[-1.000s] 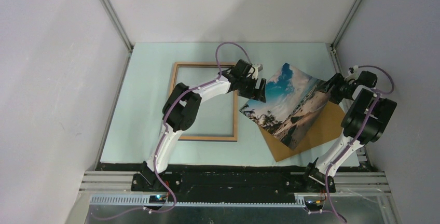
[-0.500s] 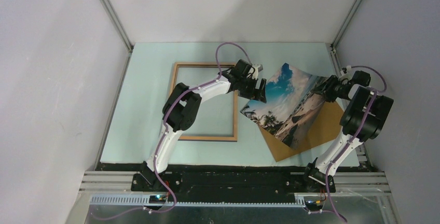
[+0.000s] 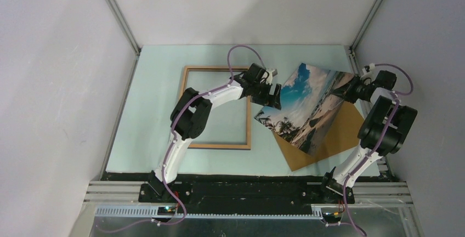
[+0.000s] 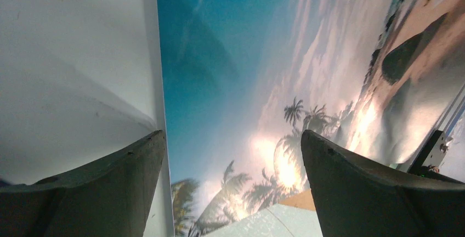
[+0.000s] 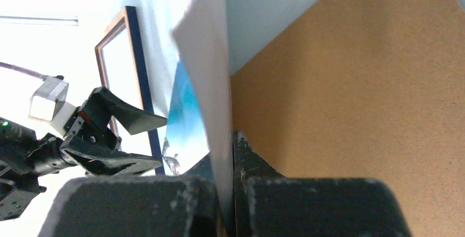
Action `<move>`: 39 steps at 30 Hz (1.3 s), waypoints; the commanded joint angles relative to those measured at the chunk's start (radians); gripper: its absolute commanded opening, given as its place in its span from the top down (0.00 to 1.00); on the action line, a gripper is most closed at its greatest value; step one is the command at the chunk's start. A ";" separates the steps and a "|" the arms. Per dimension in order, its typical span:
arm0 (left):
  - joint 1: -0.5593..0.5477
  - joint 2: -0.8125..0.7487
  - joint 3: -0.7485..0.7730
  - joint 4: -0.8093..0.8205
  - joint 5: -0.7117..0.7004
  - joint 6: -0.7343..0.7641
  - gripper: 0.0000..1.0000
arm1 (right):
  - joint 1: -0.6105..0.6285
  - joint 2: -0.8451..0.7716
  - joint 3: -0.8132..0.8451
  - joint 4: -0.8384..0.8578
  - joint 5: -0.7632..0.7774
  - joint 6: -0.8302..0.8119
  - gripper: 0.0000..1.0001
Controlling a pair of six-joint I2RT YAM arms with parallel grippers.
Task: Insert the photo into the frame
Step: Pick up the photo at the center of the board.
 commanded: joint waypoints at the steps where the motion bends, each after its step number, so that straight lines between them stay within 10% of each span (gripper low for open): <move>1: -0.001 -0.129 -0.016 -0.007 -0.027 0.048 0.00 | 0.011 -0.122 0.046 -0.018 -0.029 0.005 1.00; 16: -0.057 -0.432 0.018 -0.208 -0.349 0.101 0.00 | 0.182 -0.434 0.046 -0.054 0.249 0.236 1.00; 28: -0.221 -0.447 0.171 -0.313 -0.531 0.147 0.00 | 0.452 -0.603 0.081 -0.010 0.625 0.396 1.00; 39: -0.355 -0.381 0.287 -0.321 -0.659 0.236 0.00 | 0.486 -0.603 0.097 -0.064 0.645 0.479 1.00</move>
